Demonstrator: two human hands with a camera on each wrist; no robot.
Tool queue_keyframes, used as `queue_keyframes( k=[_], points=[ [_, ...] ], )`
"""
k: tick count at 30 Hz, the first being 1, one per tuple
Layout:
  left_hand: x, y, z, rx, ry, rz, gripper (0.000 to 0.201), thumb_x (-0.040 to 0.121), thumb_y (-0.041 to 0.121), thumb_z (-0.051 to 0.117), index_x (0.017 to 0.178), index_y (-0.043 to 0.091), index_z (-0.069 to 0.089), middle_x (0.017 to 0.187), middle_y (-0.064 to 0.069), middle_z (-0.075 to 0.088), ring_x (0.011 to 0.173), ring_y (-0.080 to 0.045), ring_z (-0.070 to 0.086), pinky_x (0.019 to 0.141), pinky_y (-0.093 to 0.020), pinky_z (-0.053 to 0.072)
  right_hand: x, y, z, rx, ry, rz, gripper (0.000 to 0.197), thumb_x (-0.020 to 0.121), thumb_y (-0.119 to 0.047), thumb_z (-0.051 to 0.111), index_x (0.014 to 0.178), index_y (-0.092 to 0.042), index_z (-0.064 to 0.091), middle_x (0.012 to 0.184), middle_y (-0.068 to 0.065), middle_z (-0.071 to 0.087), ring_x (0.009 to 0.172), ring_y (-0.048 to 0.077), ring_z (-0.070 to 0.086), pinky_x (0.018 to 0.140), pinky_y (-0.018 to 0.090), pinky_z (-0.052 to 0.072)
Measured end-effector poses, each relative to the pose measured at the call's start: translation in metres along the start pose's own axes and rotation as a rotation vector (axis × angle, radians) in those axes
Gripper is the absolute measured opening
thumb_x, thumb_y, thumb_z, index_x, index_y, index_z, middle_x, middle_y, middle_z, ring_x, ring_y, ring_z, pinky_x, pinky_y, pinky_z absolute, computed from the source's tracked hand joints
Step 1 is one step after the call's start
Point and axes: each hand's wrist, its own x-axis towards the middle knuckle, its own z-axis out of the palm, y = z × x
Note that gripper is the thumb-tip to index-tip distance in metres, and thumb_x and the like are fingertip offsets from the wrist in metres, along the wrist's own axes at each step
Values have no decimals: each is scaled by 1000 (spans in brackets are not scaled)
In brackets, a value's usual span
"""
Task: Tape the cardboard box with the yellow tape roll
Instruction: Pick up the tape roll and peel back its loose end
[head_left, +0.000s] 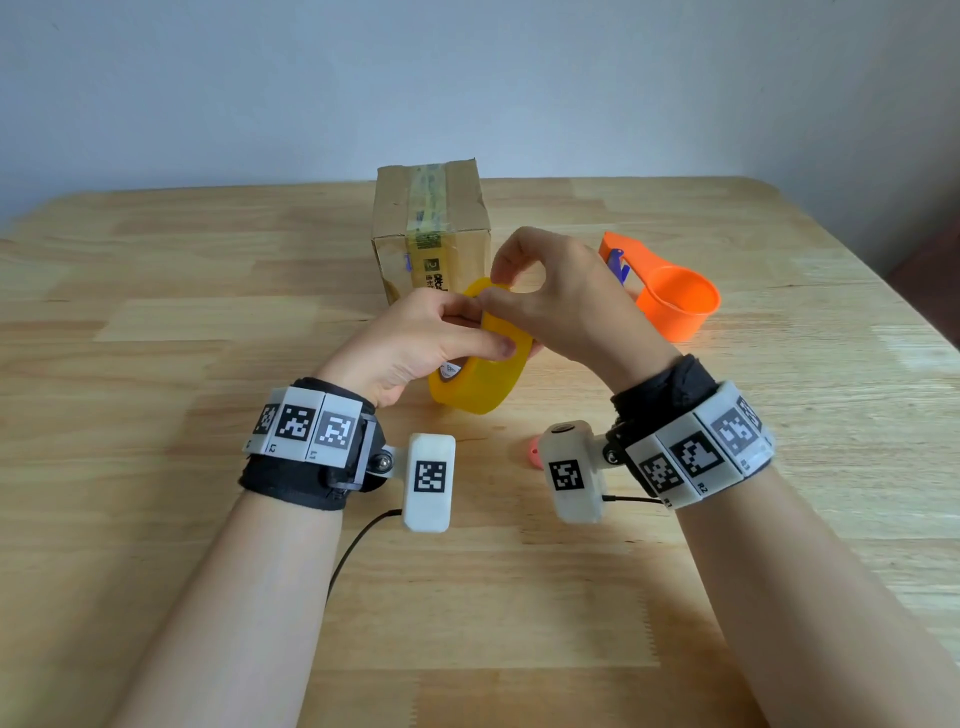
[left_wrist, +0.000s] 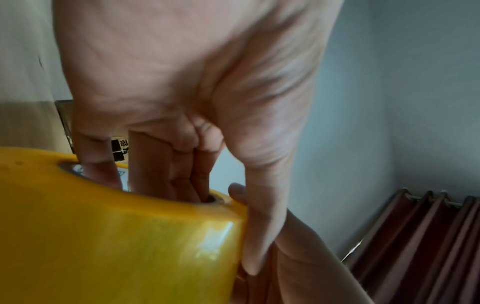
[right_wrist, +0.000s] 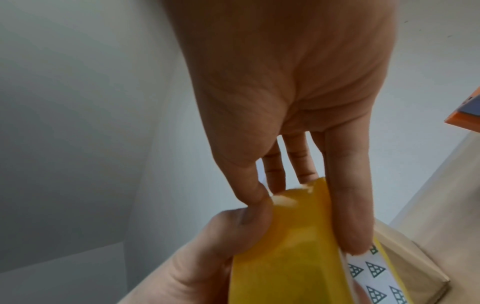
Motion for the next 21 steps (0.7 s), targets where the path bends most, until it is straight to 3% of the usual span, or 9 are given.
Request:
queue_keyframes(
  k=[3, 7, 13, 21],
  points=[
    [1, -2, 0, -22, -2, -4, 29, 73, 16, 88, 101, 15, 79, 95, -1, 82, 90, -12, 75, 78, -27, 52, -1, 0, -1, 10, -4, -25, 8, 84, -28, 71, 87, -21, 67, 98, -6, 70, 46, 14, 69, 52, 41, 59],
    [3, -4, -2, -57, 5, -10, 30, 76, 13, 86, 104, 11, 78, 94, -3, 80, 84, -10, 73, 67, -20, 50, -1, 0, 1, 37, 3, -40, 10, 85, -27, 73, 84, -20, 66, 97, -2, 71, 47, 15, 69, 44, 30, 55],
    [3, -5, -3, -69, -14, -9, 30, 77, 12, 85, 105, 11, 78, 95, -3, 79, 85, -10, 73, 64, -17, 51, 0, 2, 1, 42, -6, -14, 15, 86, -29, 74, 87, -17, 65, 95, -4, 68, 48, 15, 70, 40, 21, 48],
    [4, -7, -2, -76, -15, -8, 47, 65, 22, 90, 108, 9, 78, 106, -11, 80, 93, -16, 74, 72, -25, 51, 0, 1, 1, 53, -5, -13, 11, 85, -25, 74, 82, -20, 65, 96, -2, 69, 48, 15, 69, 39, 22, 48]
  ],
)
